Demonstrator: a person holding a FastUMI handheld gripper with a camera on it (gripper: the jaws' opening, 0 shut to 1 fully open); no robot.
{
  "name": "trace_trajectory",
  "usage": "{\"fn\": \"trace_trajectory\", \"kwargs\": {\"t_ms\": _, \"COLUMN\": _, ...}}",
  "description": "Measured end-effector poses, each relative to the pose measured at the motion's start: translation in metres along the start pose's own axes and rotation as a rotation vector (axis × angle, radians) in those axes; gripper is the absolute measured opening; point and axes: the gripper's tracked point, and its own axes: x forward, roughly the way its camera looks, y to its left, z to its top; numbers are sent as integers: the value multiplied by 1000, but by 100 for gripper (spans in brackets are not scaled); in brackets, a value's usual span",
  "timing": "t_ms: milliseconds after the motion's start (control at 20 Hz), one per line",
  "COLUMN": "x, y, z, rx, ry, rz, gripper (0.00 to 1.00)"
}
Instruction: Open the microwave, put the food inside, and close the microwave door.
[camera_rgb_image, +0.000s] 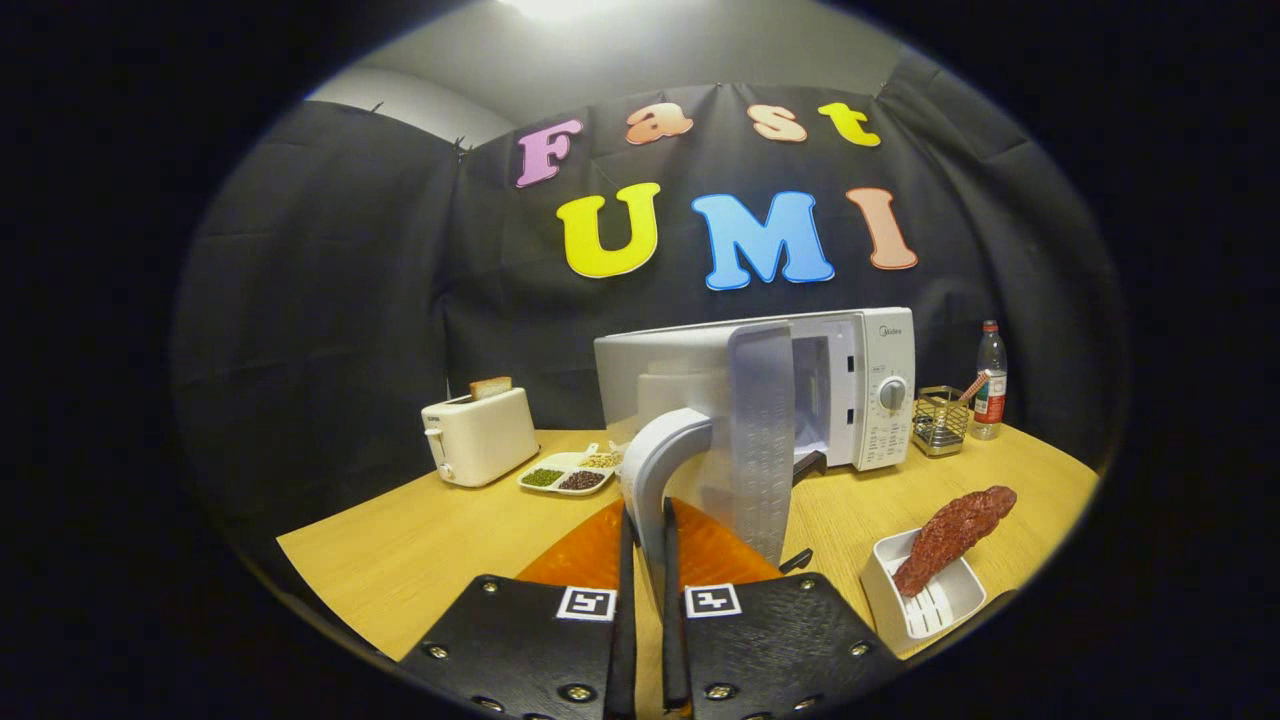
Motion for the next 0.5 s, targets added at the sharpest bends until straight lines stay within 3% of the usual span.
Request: {"fn": "trace_trajectory", "kwargs": {"t_ms": 500, "x": -8, "y": 75, "z": -11, "rx": -81, "ry": -90, "rz": -78, "gripper": 10}}
